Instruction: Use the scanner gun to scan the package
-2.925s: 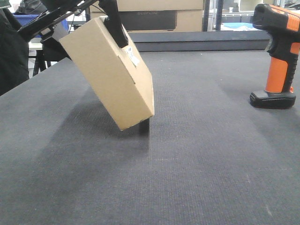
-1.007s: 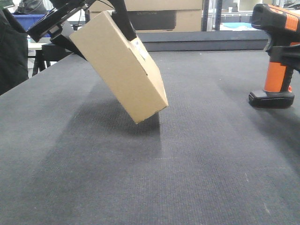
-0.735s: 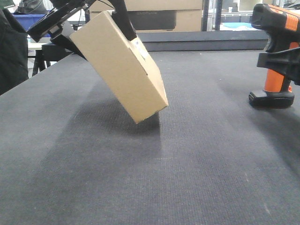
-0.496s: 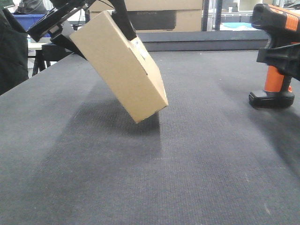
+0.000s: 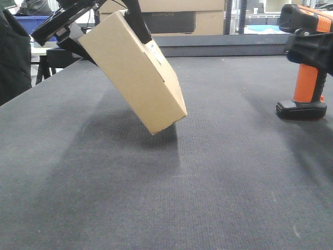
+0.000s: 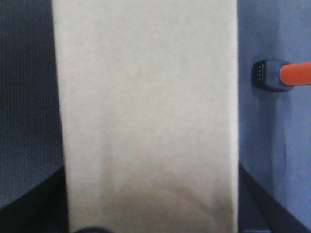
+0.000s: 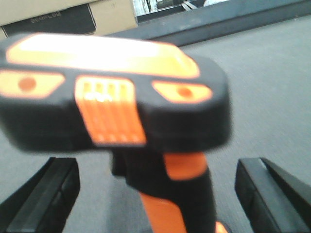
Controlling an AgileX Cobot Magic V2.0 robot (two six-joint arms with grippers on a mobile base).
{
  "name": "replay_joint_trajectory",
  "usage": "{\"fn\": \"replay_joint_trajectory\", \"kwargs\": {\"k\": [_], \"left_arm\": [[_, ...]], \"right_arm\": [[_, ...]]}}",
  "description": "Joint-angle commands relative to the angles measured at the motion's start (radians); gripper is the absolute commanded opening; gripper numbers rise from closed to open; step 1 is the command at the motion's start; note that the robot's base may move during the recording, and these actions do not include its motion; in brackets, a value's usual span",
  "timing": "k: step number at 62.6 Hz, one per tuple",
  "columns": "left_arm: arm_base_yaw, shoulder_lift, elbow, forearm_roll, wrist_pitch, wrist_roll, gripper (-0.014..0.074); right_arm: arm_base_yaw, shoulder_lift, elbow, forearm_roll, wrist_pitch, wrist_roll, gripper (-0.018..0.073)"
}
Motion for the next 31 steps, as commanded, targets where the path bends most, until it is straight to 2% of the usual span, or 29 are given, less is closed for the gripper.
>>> {"fn": "replay_joint_trajectory", "kwargs": {"k": [1, 31], "left_arm": [[-0.007, -0.007, -0.003, -0.010, -0.021, 0.006, -0.0111], [-0.007, -0.007, -0.003, -0.010, -0.019, 0.006, -0.0111]], "right_arm": [[0.001, 0.035, -0.020, 0.008, -0.020, 0.001, 0.0559], [-0.003, 0.072, -0.090, 0.010, -0.027, 0.001, 0.0559]]}}
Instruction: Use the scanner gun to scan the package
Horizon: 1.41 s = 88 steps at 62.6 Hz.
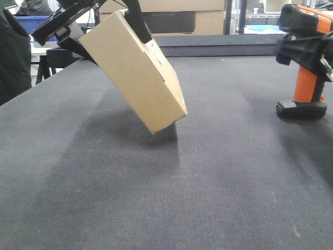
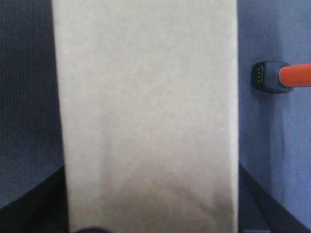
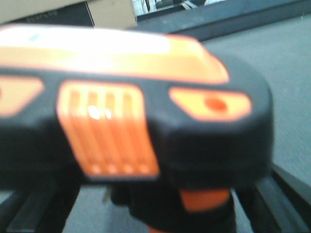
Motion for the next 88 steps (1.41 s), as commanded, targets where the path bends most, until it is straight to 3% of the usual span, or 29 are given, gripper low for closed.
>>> {"fn": "replay_joint_trajectory", "kwargs": {"k": [1, 43, 49, 64, 73, 88], "left_arm": [[-0.007, -0.007, -0.003, -0.010, -0.014, 0.006, -0.0111], [-0.007, -0.007, -0.003, -0.010, -0.014, 0.006, -0.0111], [-0.007, -0.007, -0.003, -0.010, -0.014, 0.006, -0.0111], [-0.007, -0.007, -0.003, -0.014, -0.014, 0.006, -0.0111], [-0.007, -0.007, -0.003, -0.023, -0.016, 0.006, -0.0111], [-0.007, -0.007, -0.003, -0.023, -0.025, 0.006, -0.0111]], "right_arm": [[-0.003, 0.000, -0.006, 0.005, -0.024, 0.001, 0.0559], [-0.023, 0.013, -0.006, -0.005, -0.035, 0.001, 0.0544], [-0.023, 0.013, -0.006, -0.005, -0.033, 0.001, 0.0424], [-0.023, 0.013, -0.006, -0.005, -0.018, 0.001, -0.0159], [-0.023, 0.008, -0.006, -0.012, -0.018, -0.021, -0.0160], [-0.001, -0.082, -0.006, -0.083, -0.018, -0.417, -0.0160]]}}
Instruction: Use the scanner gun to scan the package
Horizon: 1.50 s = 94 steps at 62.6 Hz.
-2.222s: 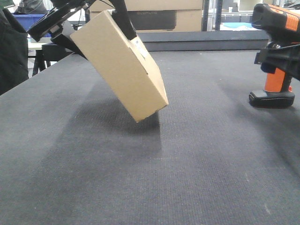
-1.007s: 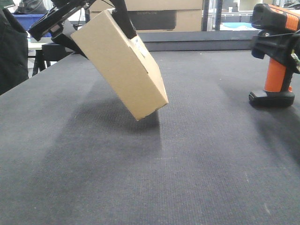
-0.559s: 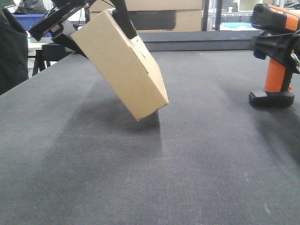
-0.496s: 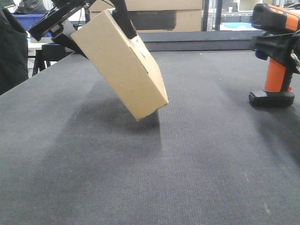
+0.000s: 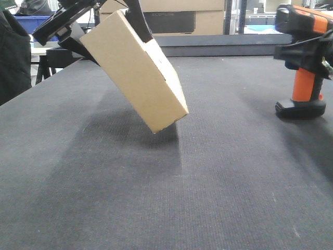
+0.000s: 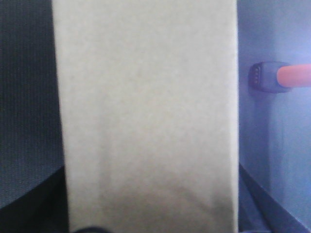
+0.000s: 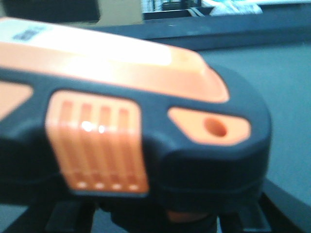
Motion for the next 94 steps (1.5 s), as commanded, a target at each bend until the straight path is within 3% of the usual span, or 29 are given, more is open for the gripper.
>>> {"fn": "replay_joint_trajectory", "kwargs": {"k": [1, 11, 26, 32, 41, 46, 63, 78, 94], "left_arm": [[-0.007, -0.007, -0.003, -0.017, -0.020, 0.006, -0.0111], [-0.007, -0.007, -0.003, -0.017, -0.020, 0.006, -0.0111], [-0.007, -0.007, -0.003, -0.017, -0.008, 0.006, -0.0111], [-0.007, -0.007, -0.003, -0.017, -0.008, 0.006, -0.0111], [-0.007, -0.007, -0.003, -0.017, -0.008, 0.006, -0.0111], [-0.007, -0.007, -0.003, -0.017, -0.008, 0.006, -0.0111], [-0.007, -0.007, -0.003, -0.017, -0.008, 0.006, -0.0111], [-0.007, -0.007, -0.003, -0.017, -0.008, 0.006, -0.0111], [-0.007, -0.007, -0.003, -0.017, -0.008, 0.006, -0.0111]], "right_arm": [[0.008, -0.053, -0.004, -0.032, -0.055, -0.173, -0.0160], [0.008, -0.071, -0.004, -0.021, -0.069, -0.353, -0.0160], [0.008, -0.071, -0.004, -0.016, -0.071, -0.368, -0.0160], [0.008, -0.071, -0.004, -0.006, -0.077, -0.284, -0.0162], [0.008, -0.064, -0.004, 0.077, -0.075, -0.005, -0.0162], [0.008, -0.050, -0.004, 0.129, -0.075, 0.081, -0.0162], [0.008, -0.006, -0.004, 0.109, -0.079, 0.089, -0.0162], [0.008, 0.017, -0.004, -0.001, -0.085, 0.089, -0.0162], [0.008, 0.020, -0.004, -0.002, -0.083, 0.089, -0.0162]]}}
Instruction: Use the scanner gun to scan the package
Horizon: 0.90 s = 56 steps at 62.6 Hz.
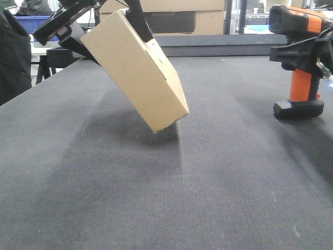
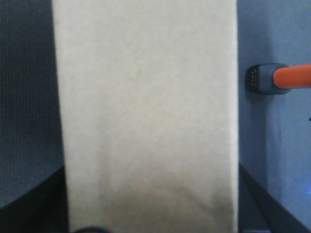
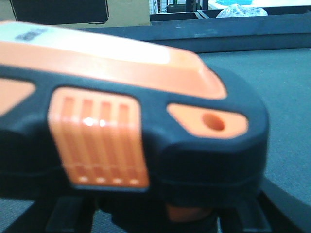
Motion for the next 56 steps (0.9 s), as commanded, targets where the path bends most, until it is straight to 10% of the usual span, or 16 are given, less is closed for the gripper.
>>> {"fn": "replay_joint_trajectory", "kwargs": {"k": [1, 19, 41, 56], "left_arm": [[-0.005, -0.007, -0.003, -0.015, -0.009, 0.006, -0.0111], [-0.005, -0.007, -0.003, -0.015, -0.007, 0.006, -0.0111], [-0.005, -0.007, -0.003, -0.015, -0.003, 0.006, -0.0111], [-0.005, -0.007, -0.003, -0.015, -0.007, 0.006, -0.0111]], "right_arm": [[0.001, -0.002, -0.006, -0.016, -0.055, 0.002, -0.0162], [0.001, -0.002, -0.006, -0.016, -0.051, 0.002, -0.0146], [0.001, -0.002, -0.006, -0.015, -0.035, 0.002, 0.0551], [0.001, -0.008, -0.004, -0.015, -0.005, 0.002, 0.0568]]}}
